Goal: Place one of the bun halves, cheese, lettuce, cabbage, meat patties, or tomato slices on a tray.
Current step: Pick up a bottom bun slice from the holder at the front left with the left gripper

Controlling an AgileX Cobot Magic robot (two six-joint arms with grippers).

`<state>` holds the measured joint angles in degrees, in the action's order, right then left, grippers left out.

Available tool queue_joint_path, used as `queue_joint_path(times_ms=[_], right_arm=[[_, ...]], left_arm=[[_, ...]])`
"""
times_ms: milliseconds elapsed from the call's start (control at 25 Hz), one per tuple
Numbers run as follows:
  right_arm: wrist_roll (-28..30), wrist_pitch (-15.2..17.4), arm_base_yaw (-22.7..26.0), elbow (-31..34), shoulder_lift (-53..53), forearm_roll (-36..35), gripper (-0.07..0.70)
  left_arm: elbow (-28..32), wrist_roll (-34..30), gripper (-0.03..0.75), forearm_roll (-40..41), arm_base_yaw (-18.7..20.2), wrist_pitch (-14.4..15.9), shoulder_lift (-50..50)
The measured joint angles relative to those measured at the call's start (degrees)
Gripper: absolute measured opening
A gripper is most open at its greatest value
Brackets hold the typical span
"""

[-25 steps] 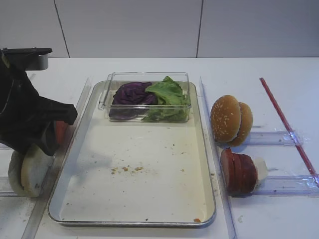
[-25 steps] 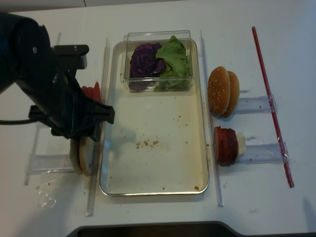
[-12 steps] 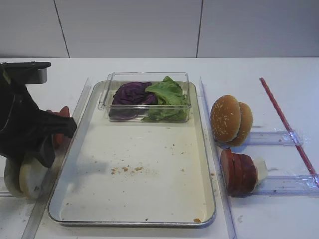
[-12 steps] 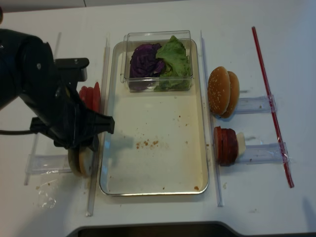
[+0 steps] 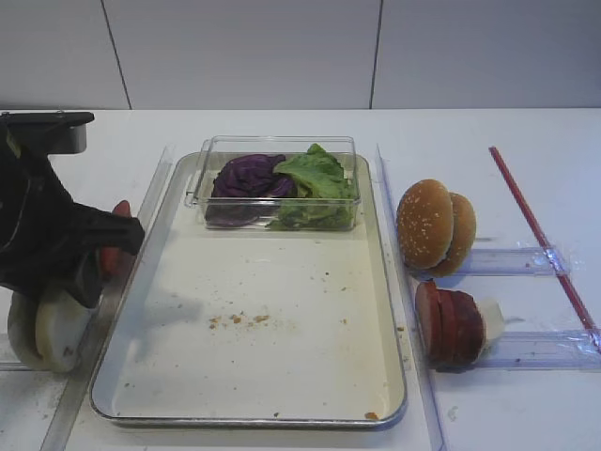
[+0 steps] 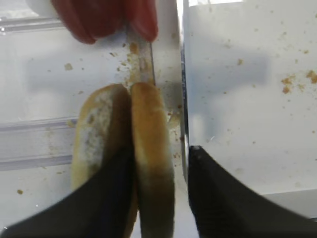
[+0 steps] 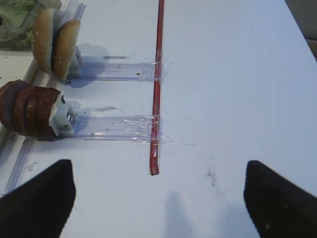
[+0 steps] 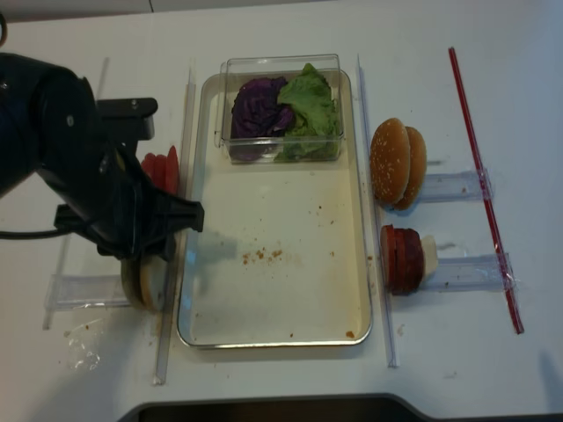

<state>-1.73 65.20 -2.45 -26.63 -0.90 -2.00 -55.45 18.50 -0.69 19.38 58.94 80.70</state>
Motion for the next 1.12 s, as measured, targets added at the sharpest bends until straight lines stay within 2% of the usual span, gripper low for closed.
queue_joint_path(times_ms=[480, 1120], right_arm=[[0.0, 0.0, 0.0, 0.0, 0.0, 0.0, 0.688], [0.0, 0.0, 0.0, 0.0, 0.0, 0.0, 0.688]], left_arm=[[0.0, 0.44, 0.111, 1.92, 0.0, 0.01, 0.0], [-0.23, 0.48, 0.081, 2.27, 0.0, 0.79, 0.0]])
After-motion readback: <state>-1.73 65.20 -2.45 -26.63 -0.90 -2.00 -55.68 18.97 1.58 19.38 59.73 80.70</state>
